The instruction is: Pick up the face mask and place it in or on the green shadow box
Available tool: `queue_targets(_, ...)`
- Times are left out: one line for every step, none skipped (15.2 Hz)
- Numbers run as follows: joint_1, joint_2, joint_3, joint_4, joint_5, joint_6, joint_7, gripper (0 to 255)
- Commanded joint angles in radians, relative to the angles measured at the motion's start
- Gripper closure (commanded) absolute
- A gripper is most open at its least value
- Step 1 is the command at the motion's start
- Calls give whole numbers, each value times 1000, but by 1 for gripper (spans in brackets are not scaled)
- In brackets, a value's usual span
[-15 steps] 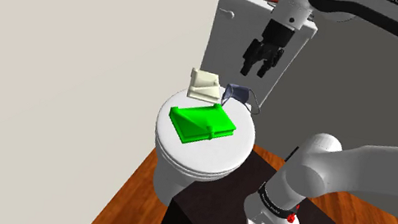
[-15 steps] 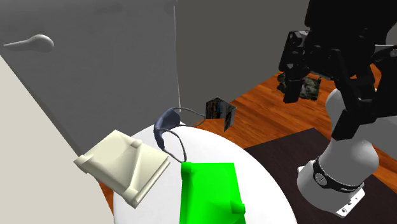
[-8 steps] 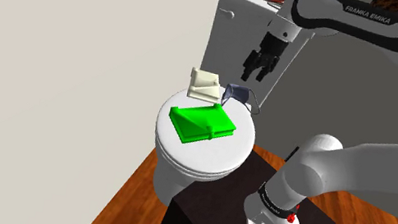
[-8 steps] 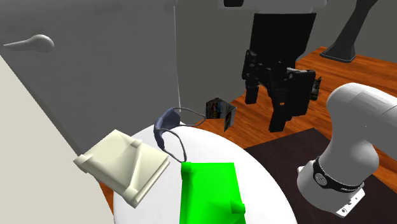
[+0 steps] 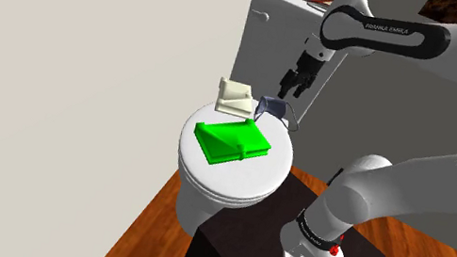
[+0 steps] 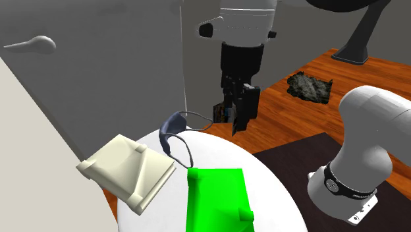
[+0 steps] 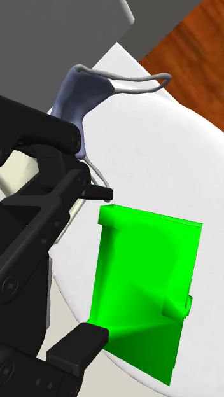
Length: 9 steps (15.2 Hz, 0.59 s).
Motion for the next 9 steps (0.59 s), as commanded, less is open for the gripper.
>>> queue_targets(-7, 45, -36, -1, -18, 54, -40, 0)
queue_targets(-10, 70, -55, 3, -25, 80, -60, 0)
queue_targets(-12, 97, -74, 8, -30, 105, -81, 0)
queue_targets(-13, 124, -93, 14, -34, 130, -102, 0)
queue_targets(-14, 153, -113, 22, -36, 155, -124, 0)
queue_targets(-14, 182, -132, 30, -37, 180, -146, 0)
queue_targets(-13, 213, -151, 40, -36, 205, -169, 0)
queue_targets(-12, 245, -171, 52, -32, 229, -192, 0)
queue_targets(-10, 278, -191, 64, -27, 252, -217, 0)
